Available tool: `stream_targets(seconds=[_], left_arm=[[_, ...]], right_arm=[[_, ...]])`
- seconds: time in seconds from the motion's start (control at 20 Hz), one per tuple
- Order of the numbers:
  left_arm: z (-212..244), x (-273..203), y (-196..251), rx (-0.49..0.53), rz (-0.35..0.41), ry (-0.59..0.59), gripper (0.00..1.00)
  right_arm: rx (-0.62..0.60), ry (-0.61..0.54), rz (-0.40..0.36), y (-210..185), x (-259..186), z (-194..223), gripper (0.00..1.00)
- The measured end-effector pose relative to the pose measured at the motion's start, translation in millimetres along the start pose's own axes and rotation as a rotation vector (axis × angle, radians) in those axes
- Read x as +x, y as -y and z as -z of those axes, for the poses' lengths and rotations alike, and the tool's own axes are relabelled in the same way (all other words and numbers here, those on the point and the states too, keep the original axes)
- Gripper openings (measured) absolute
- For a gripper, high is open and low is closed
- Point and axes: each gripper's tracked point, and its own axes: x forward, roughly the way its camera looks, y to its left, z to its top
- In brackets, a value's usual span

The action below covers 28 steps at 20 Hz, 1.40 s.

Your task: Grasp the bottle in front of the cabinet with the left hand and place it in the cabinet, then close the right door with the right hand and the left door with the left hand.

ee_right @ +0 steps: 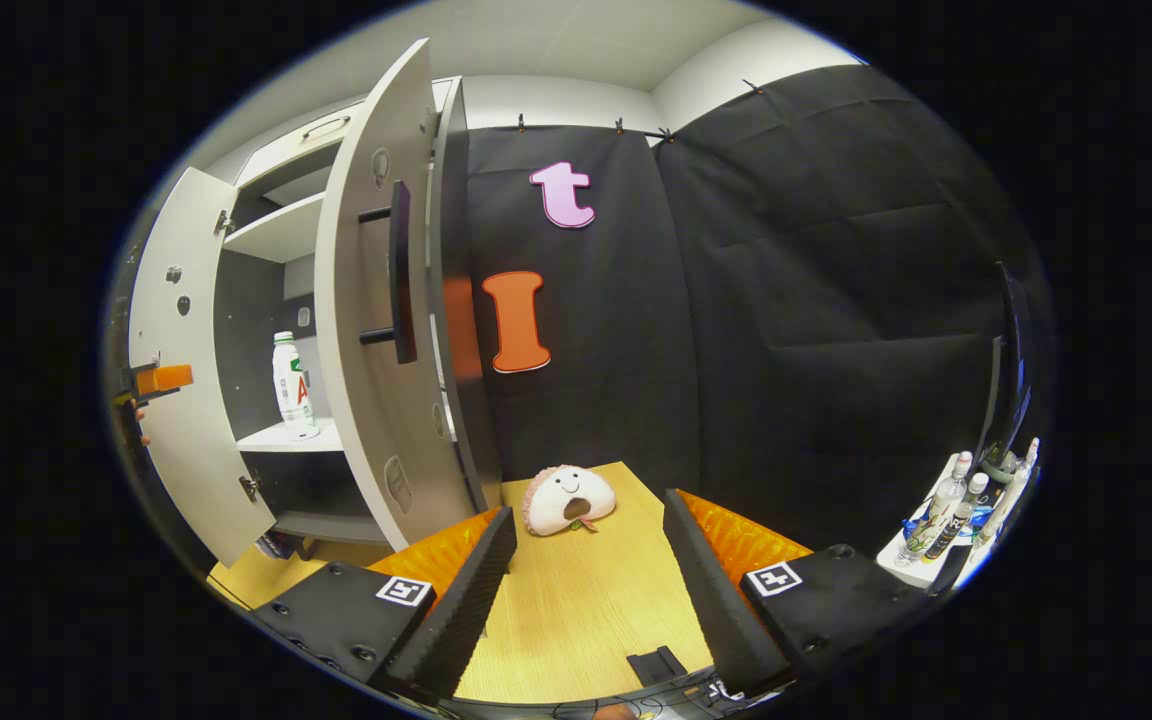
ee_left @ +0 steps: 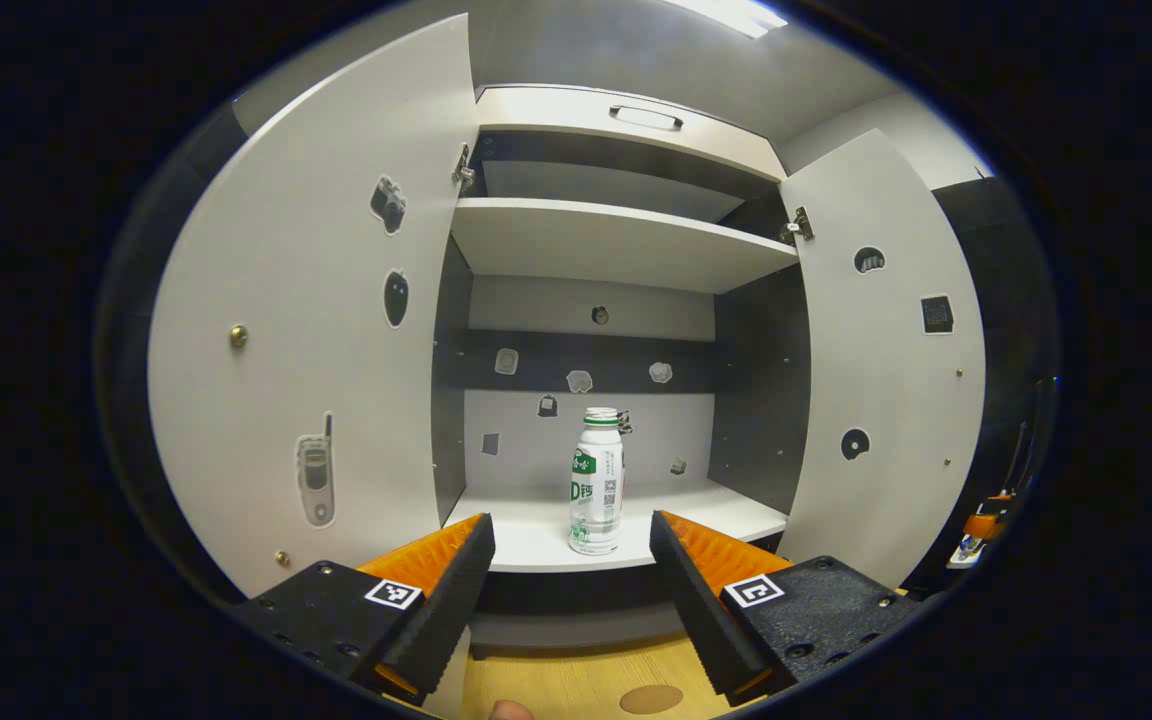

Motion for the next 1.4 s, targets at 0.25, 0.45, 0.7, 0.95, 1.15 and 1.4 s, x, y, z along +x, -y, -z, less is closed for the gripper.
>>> stream_targets(seconds=[0.25, 0.45, 0.7, 0.95, 1.15, 1.4], left_arm=[[13, -54, -14, -0.024, 0.016, 0.005, 0.95], [14, -87, -37, -0.019, -0.008, 0.046, 0.95], [25, -106, -71, -0.009, -0.046, 0.037, 0.93], [18, -134, -105, 0.026, -0.099, 0.074, 0.95], [17, -151, -128, 0.019, -0.129, 0.080, 0.95], [5, -164, -156, 0.050, -0.194, 0.111, 0.94]], right_arm=[[-0.018, 0.002, -0.036, -27, 11, 3, 0.98], [-0.034, 0.029, -0.034, -39, 21, 0, 0.98], [-0.048, 0.024, -0.044, -59, 37, 10, 0.98], [-0.051, 0.018, -0.037, -68, 46, 13, 0.98], [-0.072, 0.039, -0.048, -74, 47, 11, 0.97], [-0.087, 0.037, -0.049, -80, 45, 11, 0.85]])
